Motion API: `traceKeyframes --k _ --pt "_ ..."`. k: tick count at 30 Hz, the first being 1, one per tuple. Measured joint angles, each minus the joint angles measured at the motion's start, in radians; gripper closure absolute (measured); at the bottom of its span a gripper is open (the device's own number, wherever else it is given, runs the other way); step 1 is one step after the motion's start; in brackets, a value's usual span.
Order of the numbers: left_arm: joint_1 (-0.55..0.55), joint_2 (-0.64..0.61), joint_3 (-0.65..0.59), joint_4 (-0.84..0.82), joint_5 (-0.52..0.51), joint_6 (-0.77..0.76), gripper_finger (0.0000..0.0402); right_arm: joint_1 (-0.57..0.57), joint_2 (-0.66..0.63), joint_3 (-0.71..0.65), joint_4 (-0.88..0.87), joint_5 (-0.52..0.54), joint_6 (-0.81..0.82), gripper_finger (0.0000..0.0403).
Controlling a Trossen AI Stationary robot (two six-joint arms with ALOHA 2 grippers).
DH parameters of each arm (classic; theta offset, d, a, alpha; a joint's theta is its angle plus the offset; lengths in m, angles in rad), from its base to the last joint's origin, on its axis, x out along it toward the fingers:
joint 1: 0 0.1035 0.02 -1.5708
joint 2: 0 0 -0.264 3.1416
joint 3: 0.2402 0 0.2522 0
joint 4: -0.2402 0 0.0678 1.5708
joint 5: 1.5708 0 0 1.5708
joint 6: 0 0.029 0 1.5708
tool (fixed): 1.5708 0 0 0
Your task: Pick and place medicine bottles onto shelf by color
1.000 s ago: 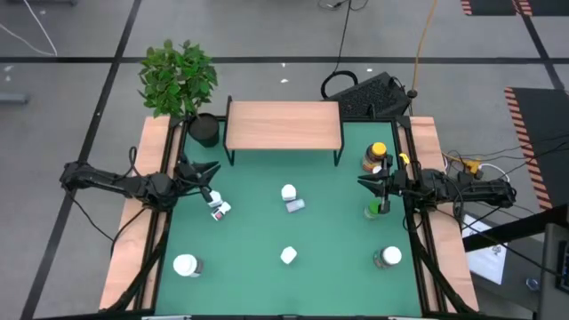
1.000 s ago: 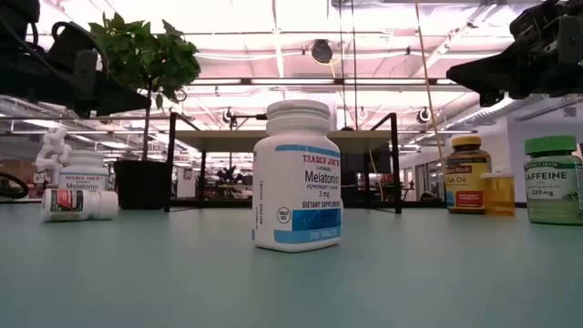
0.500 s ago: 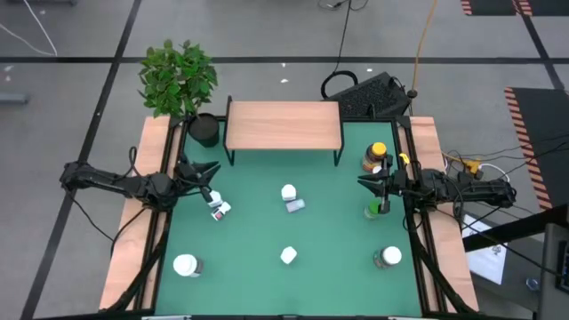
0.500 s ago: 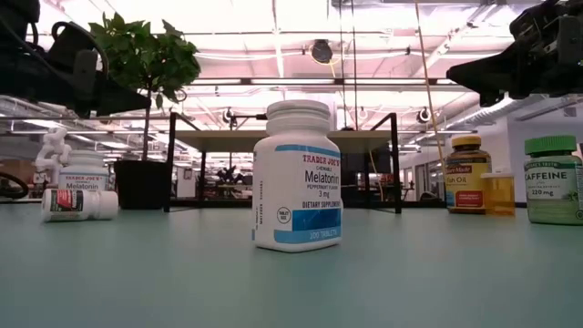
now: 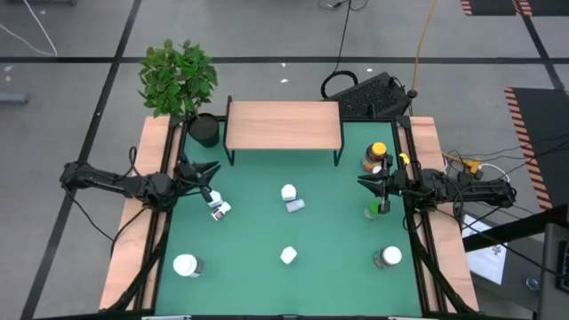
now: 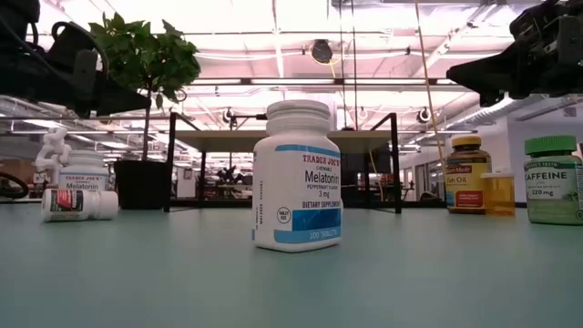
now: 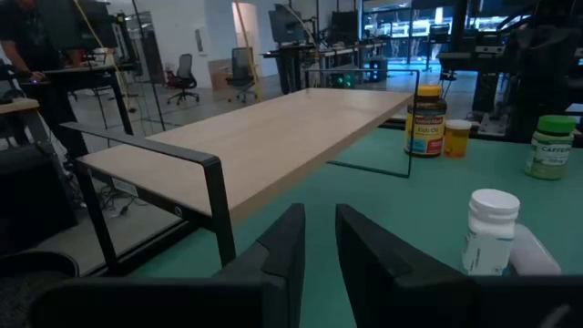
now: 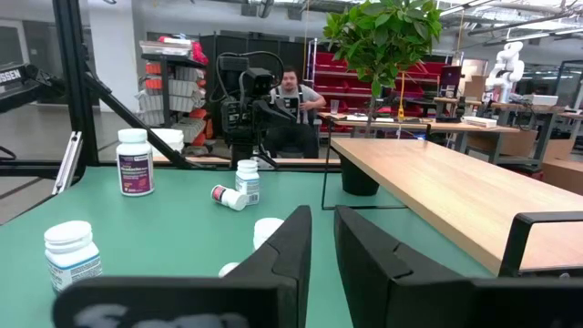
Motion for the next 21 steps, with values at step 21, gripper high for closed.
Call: traceKeyframes --k 21 --pt "0.0 0.0 0.0 0.026 0.0 -0.043 0.0334 0.0 0.002 0.0 0.154 0.0 -0.008 0.0355"
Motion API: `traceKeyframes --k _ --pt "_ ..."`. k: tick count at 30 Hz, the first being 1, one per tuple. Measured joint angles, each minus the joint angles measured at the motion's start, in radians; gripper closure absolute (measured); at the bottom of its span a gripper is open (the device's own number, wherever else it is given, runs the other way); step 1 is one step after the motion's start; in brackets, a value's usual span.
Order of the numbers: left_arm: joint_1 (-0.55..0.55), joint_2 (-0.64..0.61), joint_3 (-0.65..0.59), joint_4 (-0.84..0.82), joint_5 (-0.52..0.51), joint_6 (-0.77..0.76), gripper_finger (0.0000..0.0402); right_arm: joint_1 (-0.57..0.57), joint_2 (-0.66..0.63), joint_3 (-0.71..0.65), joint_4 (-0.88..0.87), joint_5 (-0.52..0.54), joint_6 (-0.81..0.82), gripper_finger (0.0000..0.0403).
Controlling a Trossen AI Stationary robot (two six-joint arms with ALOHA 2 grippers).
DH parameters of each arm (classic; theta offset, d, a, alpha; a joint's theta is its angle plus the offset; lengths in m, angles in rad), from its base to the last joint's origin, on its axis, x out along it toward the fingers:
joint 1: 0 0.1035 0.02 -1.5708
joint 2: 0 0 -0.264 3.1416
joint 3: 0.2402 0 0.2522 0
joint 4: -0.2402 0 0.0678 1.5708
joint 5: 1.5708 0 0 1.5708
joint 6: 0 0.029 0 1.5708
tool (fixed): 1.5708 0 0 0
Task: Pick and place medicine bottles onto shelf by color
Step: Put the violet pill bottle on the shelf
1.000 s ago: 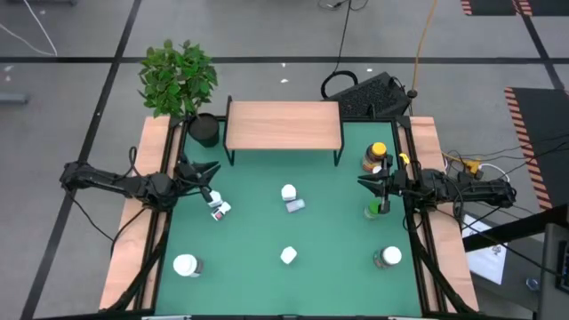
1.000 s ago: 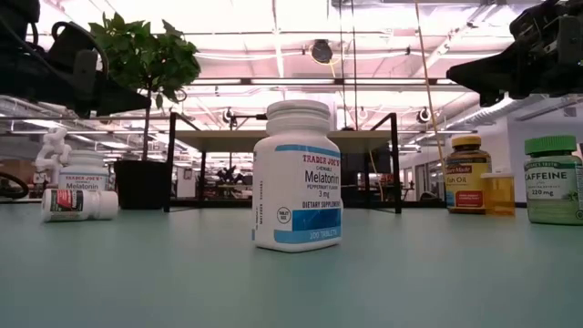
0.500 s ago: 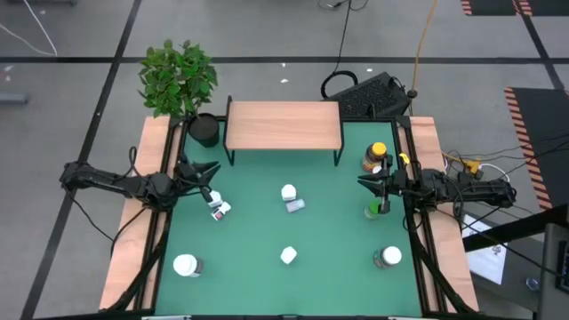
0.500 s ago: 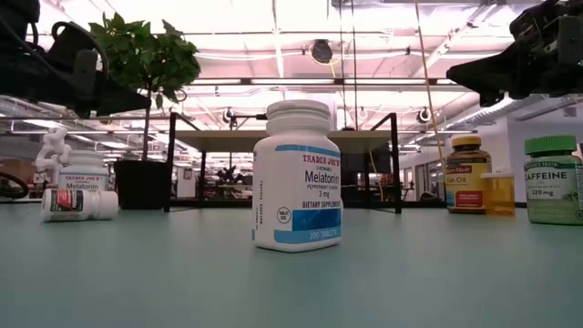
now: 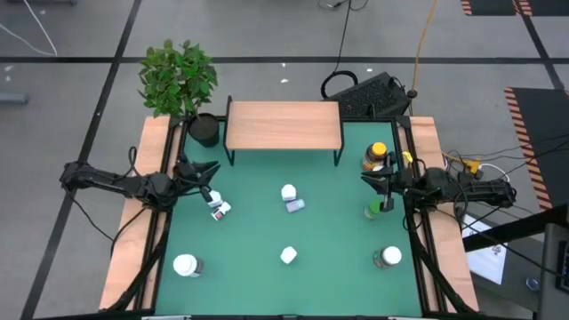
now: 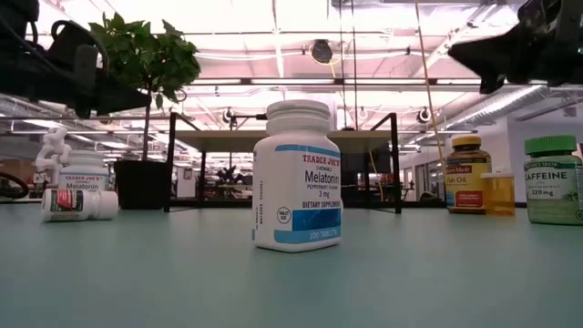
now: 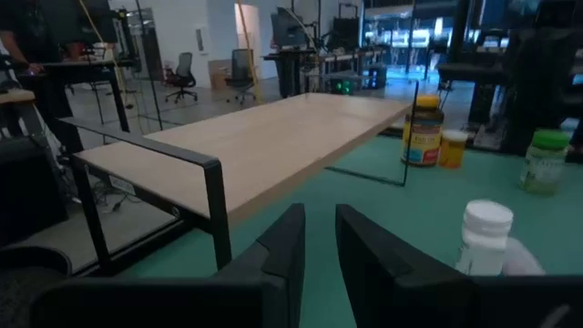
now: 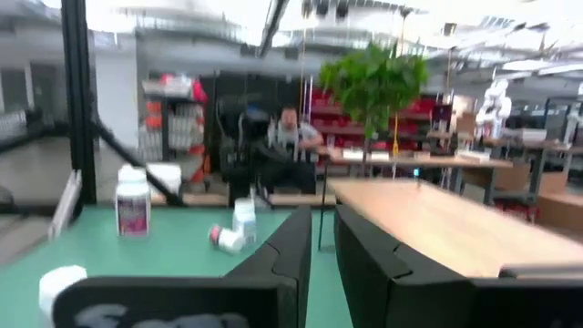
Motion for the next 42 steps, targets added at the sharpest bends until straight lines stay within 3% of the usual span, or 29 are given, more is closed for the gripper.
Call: traceKeyframes --k 6,11,14,19,22,30,36,42 --pt "0.0 0.0 0.0 0.032 0.0 -0.037 0.0334 0.0 0.0 0.0 0.133 0.001 0.042 0.0355" --pt "0.001 0.0 0.0 0.058 0.019 -0.125 0.0334 0.0 0.0 0.0 0.185 0.024 -0.1 0.0355" --pt "0.003 0.0 0.0 0.072 0.014 -0.092 0.0334 0.0 0.0 0.0 0.183 0.137 -0.12 0.0355" --pt "0.003 0.0 0.0 0.083 0.003 -0.032 0.0334 -0.001 0.001 0.0 0.165 0.44 -0.225 0.0355" --pt "0.016 0.0 0.0 0.086 -0.02 -0.006 0.0334 -0.003 0.001 0.0 0.192 0.527 -0.334 0.0355" --pt "0.155 0.0 0.015 0.072 -0.014 0.072 0.0334 -0.103 0.019 0.0 0.442 0.549 -0.493 0.0355" --pt "0.226 0.009 0.086 0.019 0.089 0.092 0.0334 -0.17 0.073 0.0 0.464 0.435 -0.371 0.0355" --pt "0.196 0.131 0.239 -0.225 0.111 0.012 0.0334 -0.177 0.151 0.0 0.465 0.322 -0.229 0.0355"
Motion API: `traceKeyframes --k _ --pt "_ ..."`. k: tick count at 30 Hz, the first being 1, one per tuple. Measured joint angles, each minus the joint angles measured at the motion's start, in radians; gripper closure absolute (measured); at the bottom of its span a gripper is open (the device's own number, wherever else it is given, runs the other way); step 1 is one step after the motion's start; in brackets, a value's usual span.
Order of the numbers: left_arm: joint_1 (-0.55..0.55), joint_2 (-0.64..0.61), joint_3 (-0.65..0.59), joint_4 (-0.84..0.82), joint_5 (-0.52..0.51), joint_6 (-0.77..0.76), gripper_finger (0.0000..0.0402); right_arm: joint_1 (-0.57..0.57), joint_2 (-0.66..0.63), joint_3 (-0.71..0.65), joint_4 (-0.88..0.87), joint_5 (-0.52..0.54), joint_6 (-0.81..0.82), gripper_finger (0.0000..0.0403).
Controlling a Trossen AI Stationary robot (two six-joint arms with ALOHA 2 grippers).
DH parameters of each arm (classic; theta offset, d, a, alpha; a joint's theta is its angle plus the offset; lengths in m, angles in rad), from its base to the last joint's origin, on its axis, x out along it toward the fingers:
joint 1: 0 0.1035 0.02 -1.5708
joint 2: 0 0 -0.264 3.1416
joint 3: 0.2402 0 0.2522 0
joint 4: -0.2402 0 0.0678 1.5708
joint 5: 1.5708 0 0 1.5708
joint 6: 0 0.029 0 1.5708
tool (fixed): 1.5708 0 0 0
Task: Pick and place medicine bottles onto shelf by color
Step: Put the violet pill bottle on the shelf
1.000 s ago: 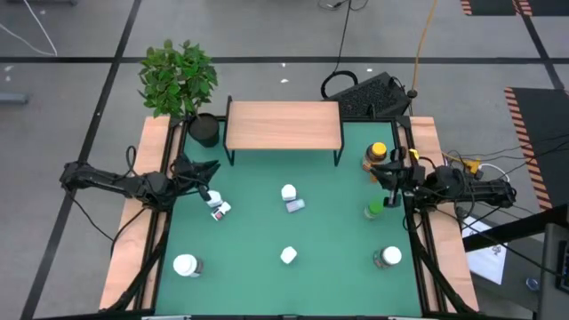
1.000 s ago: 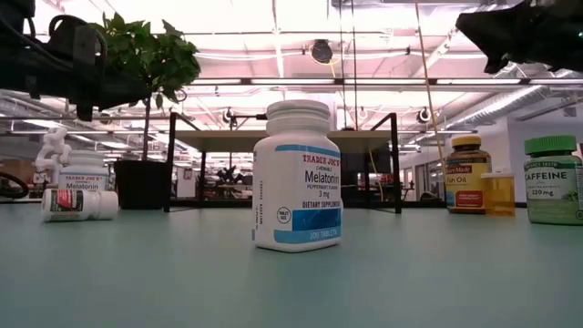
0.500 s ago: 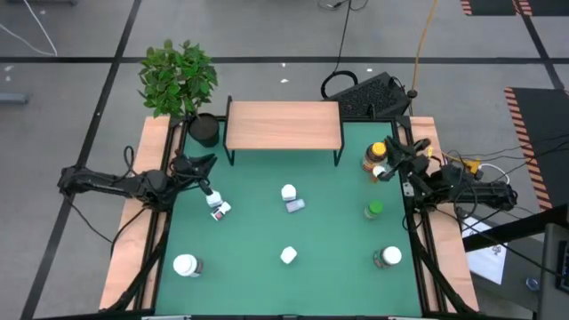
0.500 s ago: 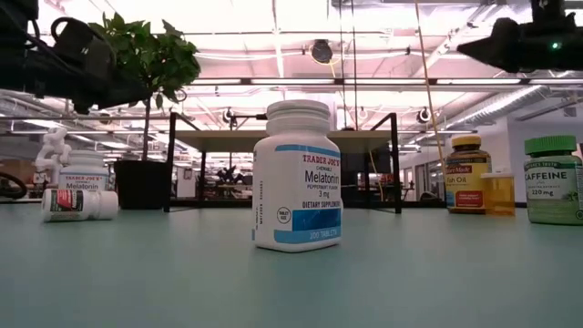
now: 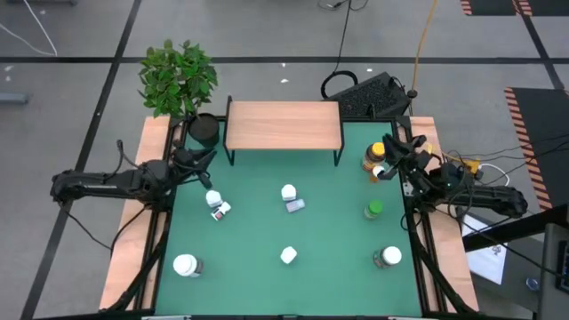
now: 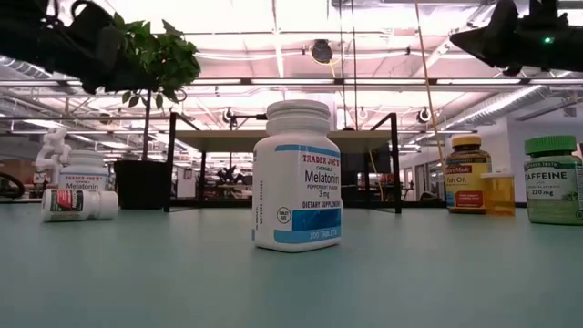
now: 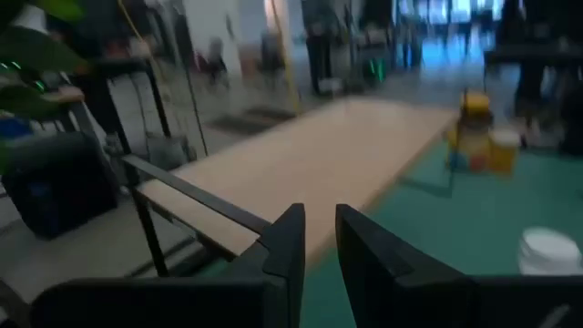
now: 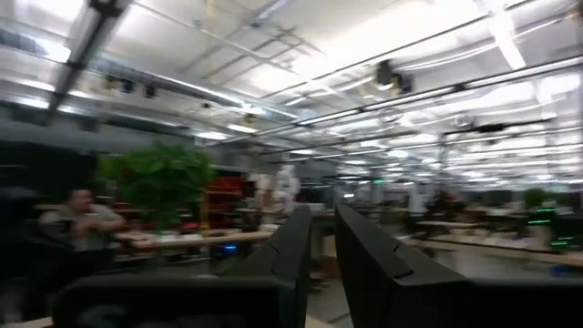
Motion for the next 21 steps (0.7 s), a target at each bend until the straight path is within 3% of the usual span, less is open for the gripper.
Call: traceKeyframes --k 11,21 --pt "-0.21 0.417 0.33 -0.312 0.004 -0.165 0.0334 0.003 0.137 0.0 -0.024 -0.135 0.283 0.0355" --pt "-0.461 0.737 0.731 -0.825 0.005 -0.57 0.0334 0.003 0.233 0.0 -0.016 -0.292 0.443 0.0355"
